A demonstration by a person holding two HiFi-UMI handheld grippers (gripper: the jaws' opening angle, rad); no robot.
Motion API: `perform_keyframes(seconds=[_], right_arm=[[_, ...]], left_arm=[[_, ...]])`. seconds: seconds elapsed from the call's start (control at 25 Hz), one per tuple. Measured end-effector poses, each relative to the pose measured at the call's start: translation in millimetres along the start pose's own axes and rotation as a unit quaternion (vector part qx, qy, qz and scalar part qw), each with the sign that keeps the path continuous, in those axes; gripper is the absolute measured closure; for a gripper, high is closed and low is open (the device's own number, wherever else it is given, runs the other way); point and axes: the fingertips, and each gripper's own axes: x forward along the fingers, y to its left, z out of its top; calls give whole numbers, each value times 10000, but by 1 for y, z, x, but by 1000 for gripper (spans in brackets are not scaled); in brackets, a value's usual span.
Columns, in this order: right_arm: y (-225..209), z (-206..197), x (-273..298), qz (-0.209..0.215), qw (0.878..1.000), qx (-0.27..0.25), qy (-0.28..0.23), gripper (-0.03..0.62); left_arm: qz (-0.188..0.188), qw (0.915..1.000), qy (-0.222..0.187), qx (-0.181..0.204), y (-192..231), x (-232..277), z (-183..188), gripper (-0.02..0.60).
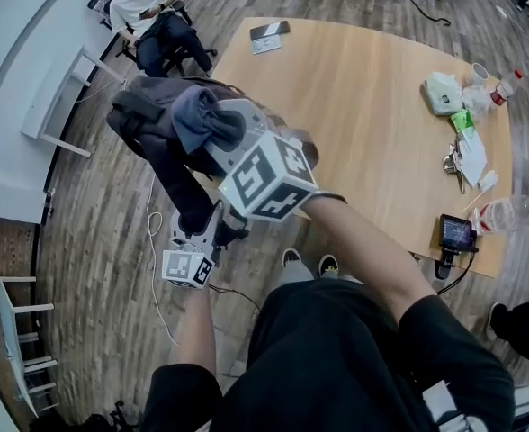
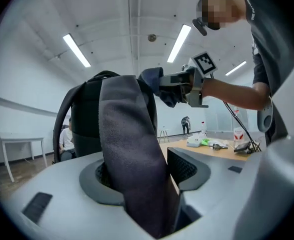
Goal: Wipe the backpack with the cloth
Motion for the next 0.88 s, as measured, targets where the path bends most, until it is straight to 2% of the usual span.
perform_keyframes(seconds=[0.08,0.12,0.28,0.4,0.52,0.68,0.8,0.88], right_arm=[[6,-2,20,23,9989,-326,336,482],[8,-7,22,-2,9991,-247,336,484],[20,-50,1,-70,9982,516,282,488],[50,-110,0,146,9931,861,778,488],[91,-192,13,437,9806,1096,1568,488],[107,-283,25,299,9604,1589,2271,488],[98,-318,28,199,9481,1996,2468,488],[91,-324,28,151,9468,2055,2473,488]], left_arm=[[174,9997,-24,-158,0,-3,4,324],[297,9994,-15,-177,0,-5,5,322],[533,9985,-39,-153,-2,-15,9,321],[641,9978,-56,-181,2,-16,10,319],[774,9970,7,-52,4,-18,10,319],[777,9969,76,81,2,-24,16,313],[772,9967,145,203,5,-30,16,308],[789,9965,153,225,7,-33,17,302]])
